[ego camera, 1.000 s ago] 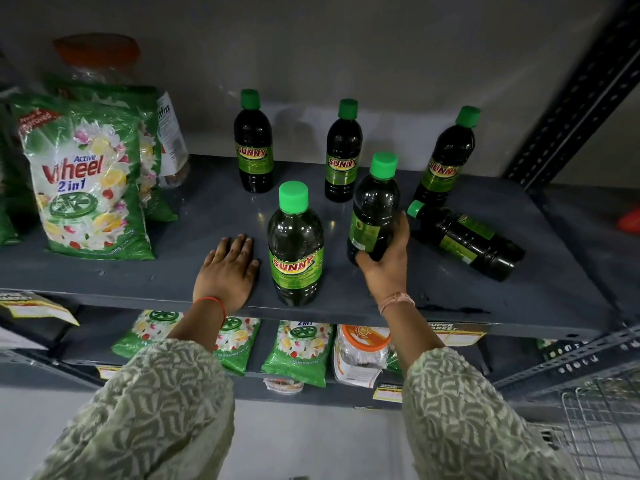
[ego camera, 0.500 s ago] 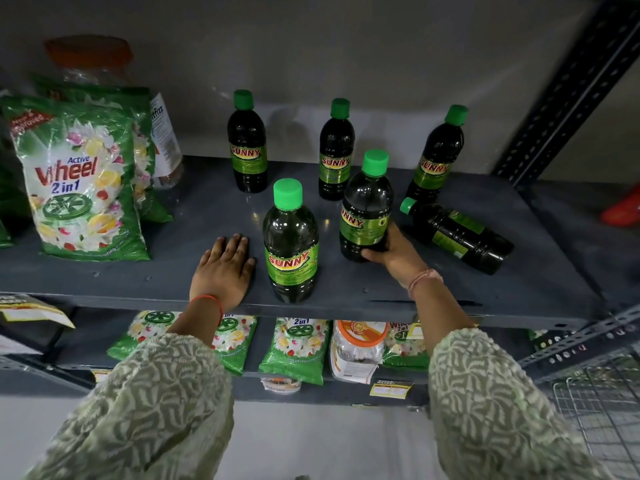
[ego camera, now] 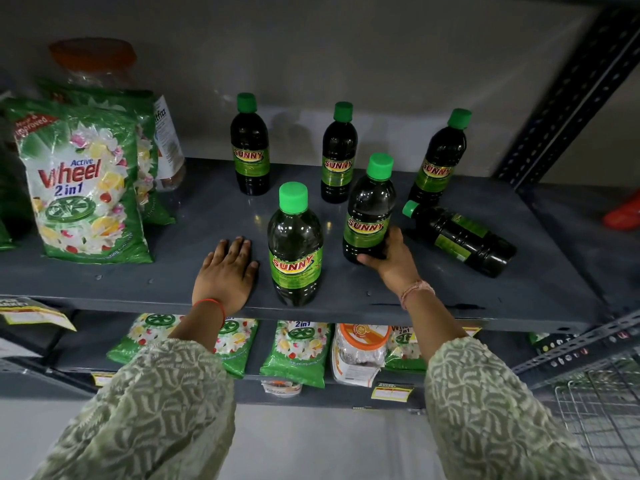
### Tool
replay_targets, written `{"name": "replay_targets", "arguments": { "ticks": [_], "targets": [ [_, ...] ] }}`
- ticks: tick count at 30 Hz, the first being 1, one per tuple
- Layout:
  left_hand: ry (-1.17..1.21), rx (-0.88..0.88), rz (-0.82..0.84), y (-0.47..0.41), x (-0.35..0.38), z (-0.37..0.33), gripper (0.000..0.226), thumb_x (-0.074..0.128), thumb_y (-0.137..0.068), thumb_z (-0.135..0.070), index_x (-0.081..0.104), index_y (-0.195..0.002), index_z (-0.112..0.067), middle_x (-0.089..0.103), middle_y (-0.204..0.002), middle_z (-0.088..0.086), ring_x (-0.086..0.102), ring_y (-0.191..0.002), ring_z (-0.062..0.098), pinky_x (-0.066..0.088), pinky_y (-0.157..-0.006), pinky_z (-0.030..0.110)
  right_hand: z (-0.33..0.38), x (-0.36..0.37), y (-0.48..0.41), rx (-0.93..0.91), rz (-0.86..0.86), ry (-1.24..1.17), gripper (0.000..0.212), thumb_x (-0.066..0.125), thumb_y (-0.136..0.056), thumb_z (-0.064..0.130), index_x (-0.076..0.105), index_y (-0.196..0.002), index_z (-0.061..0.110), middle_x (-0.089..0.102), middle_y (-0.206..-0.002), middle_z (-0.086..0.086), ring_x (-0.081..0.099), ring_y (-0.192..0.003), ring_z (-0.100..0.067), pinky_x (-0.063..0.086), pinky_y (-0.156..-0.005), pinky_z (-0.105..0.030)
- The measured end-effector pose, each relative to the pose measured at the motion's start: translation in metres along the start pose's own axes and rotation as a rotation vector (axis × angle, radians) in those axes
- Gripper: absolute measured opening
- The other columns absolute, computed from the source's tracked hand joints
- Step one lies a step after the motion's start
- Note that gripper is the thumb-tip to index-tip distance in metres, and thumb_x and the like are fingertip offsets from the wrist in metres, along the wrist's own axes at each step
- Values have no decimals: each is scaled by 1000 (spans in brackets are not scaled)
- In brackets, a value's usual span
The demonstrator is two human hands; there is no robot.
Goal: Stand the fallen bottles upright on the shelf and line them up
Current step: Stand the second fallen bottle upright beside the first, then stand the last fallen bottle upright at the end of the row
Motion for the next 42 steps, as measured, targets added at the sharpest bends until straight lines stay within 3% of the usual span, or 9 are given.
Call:
{"name": "replay_targets", "arguments": {
  "ticks": [3,6,9,25,29,32,37,40,42],
  "targets": [
    [-8,2,-7,0,0,0,54,24,-97,-35,14,-147,-17,12,-159,0,6,-147,23,9,-120,37,1,2,3,-22,-73,-37,89,84,-56,4,34,-129,7,50,-126,-8,47,-117,-19,39,-98,-33],
    [-6,0,1,0,-1,0,54,24,-97,-34,13,-147,-17,12,-159,0,6,-147,23,9,-120,37,4,5,5,-28,-147,44,68,84,-56,9,47,-112,3,56,-119,-19,52,-114,-31,44,-93,-39],
    [-4,-2,20,1,-1,-2,54,22,-97,-34,11,-147,-16,11,-159,1,5,-147,23,8,-120,38,8,7,16,-18,-140,95,57,79,-64,7,49,-112,1,58,-118,-20,54,-111,-31,40,-85,-28],
    [32,42,53,7,2,-9,52,23,-98,-30,14,-147,-14,11,-159,2,4,-146,25,8,-121,40,2,5,86,-79,-52,123,56,73,-72,9,46,-120,7,60,-118,-14,55,-110,-24,38,-87,-24],
    [29,50,57,10,4,-14,52,22,-98,-30,13,-147,-15,10,-159,2,3,-147,25,7,-121,40,-1,8,87,-72,12,96,68,76,-69,20,41,-126,9,57,-124,-12,52,-118,-26,41,-95,-30],
    [27,48,60,11,6,-16,52,22,-98,-30,13,-147,-16,10,-159,1,3,-146,26,7,-120,41,-2,-2,97,-69,-94,1,87,68,-73,35,20,-143,16,28,-151,-9,24,-139,-22,22,-115,-38],
    [-2,28,66,9,11,-19,53,23,-97,-31,12,-147,-20,9,-159,-1,3,-145,29,9,-119,44,26,-64,73,-228,-468,629,65,47,-89,34,22,-140,2,13,-154,-19,8,-143,-32,5,-118,-38],
    [-46,40,38,11,13,-22,54,24,-97,-30,10,-148,-21,10,-159,-2,4,-145,30,10,-118,44,16,-103,29,62,-398,864,62,45,-90,26,19,-140,0,7,-155,-22,1,-143,-36,4,-119,-45],
    [-58,34,31,11,13,-21,54,25,-97,-30,10,-148,-21,10,-159,-2,5,-146,30,10,-118,44,6,-120,9,240,-272,929,69,51,-86,33,21,-140,1,17,-152,-22,11,-141,-37,12,-117,-47]
  ]
}}
Point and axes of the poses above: each hand's wrist, its own y-axis away from the middle knuckle, its own x-axis out of the palm, z = x × y, the point moved 6 cm from there along -y, towards the middle knuckle
